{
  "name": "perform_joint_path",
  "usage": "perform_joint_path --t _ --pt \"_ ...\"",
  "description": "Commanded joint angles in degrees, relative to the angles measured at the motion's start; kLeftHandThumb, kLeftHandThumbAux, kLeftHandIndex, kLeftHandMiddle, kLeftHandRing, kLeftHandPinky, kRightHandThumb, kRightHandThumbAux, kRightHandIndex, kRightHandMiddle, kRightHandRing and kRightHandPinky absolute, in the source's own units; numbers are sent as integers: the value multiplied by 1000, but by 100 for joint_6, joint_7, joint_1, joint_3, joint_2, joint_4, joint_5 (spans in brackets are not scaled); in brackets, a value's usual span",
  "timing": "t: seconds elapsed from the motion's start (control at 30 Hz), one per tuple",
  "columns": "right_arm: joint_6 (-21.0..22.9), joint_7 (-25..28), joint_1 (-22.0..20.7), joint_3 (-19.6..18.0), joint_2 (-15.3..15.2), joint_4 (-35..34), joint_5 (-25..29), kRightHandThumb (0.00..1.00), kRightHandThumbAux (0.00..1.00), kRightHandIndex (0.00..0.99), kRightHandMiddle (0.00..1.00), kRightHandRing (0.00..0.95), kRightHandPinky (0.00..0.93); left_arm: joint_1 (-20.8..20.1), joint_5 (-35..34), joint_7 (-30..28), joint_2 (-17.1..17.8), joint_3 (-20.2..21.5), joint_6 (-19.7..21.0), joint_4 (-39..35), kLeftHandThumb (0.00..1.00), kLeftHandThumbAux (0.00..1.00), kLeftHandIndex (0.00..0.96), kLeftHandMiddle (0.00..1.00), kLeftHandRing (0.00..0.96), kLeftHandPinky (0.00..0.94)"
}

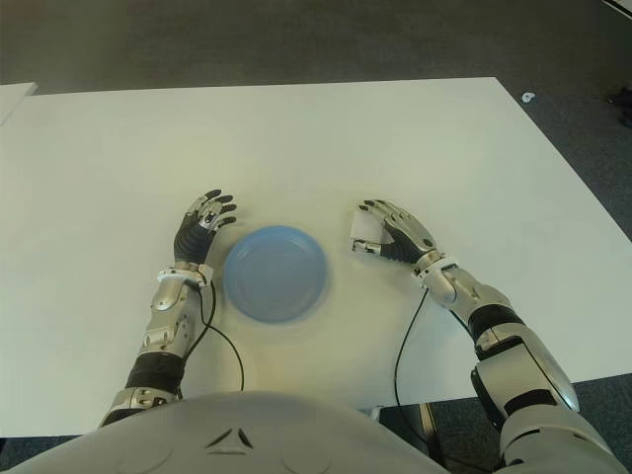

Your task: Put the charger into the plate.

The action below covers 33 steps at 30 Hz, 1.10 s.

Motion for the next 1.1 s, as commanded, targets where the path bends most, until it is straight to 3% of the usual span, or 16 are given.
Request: perform_joint_path --t 0.03,1.1 --pt "250 275 277 278 130 233 -276 241 209 0 0 0 0 156 16 62 -155 -63 100 13 43 569 241 300 322 363" --pt "417 228 -72 784 153 596 -483 270 221 0 0 0 15 227 -159 112 -178 -31 399 -293 0 542 250 304 324 359"
